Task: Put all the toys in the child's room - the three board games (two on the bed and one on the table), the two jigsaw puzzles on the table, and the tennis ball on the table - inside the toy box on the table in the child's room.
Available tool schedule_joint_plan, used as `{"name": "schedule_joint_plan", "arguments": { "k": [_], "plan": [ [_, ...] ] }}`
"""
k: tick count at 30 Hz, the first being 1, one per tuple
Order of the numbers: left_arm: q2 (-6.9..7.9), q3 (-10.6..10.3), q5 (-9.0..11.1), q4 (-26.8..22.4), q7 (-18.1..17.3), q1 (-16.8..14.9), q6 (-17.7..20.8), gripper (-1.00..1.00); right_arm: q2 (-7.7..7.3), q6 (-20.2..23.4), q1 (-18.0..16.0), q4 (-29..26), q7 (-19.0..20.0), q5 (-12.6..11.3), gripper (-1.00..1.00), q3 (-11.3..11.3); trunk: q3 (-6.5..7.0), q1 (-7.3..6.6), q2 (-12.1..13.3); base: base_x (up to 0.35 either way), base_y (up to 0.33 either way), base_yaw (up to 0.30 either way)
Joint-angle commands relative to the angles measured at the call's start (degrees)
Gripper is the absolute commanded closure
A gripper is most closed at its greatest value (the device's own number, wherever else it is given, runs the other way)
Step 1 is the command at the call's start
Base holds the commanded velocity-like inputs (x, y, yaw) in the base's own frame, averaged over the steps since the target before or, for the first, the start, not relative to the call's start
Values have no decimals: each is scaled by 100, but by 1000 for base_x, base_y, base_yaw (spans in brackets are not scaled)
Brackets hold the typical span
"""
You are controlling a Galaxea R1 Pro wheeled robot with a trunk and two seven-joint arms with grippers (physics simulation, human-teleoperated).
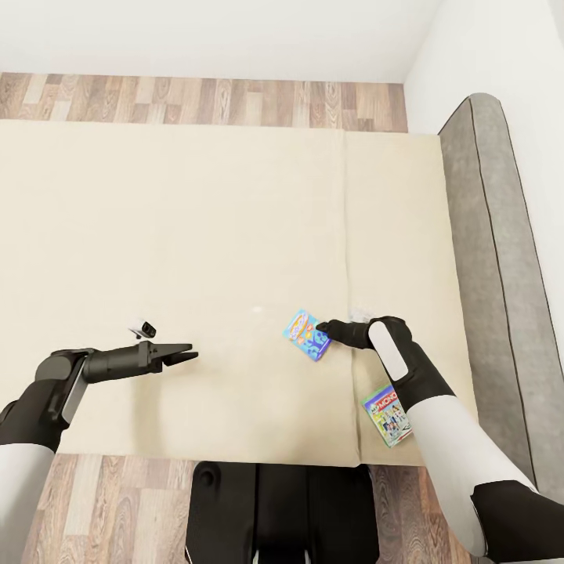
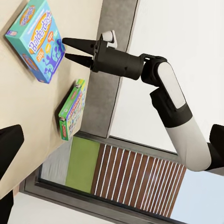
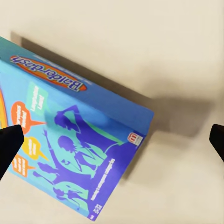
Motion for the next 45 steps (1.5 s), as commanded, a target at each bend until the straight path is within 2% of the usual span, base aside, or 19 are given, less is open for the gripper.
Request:
{"name": "schedule_joint_plan", "arguments": {
  "k": [1, 45],
  "plan": [
    [2, -2, -2, -1, -22, -1, 61, -100, -1, 13, -2, -6, -58, -60, -100, 6, -6, 3, -9, 0, 0, 0],
    [9, -2, -2, -1, -22, -1, 61, -100, -5, -10, 4, 3, -65, -34, -100, 8, -6, 3, -9, 0, 13, 0]
  ]
}}
